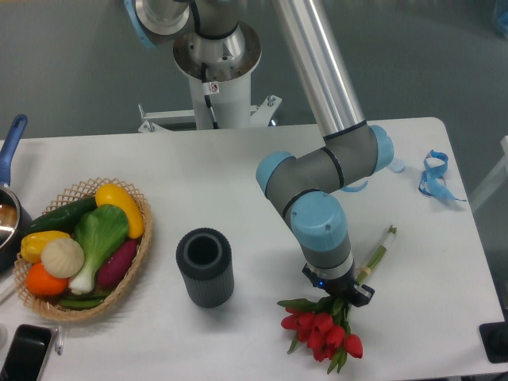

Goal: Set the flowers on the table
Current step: 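Carry the tulip bouquet toward the black cup and lower it onto the table, then open the gripper to release the tulips and lift away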

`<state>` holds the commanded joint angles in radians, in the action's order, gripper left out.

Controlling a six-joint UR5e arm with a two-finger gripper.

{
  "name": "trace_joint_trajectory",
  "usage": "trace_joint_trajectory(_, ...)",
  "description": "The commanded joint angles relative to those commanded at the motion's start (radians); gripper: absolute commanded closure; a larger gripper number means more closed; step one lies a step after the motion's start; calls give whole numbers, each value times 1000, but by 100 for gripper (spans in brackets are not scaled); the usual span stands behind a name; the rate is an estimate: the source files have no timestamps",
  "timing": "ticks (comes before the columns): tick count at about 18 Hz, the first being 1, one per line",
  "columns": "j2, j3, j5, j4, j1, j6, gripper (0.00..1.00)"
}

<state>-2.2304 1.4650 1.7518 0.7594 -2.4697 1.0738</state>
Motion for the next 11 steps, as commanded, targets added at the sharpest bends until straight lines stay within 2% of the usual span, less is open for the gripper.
trace_joint_trajectory(1, 6, -2, 0, 0, 0, 0, 2)
trace_joint_trajectory(2, 15, -2, -3, -2, 0, 2, 0)
trace_joint_trajectory(6, 83, -9, -6, -2, -12, 0, 0)
trace_joint_trajectory(9, 155, -14, -15, 5, -60, 11, 0)
trace_joint_trajectory(11, 192, -15, -69, 24, -87, 23, 0)
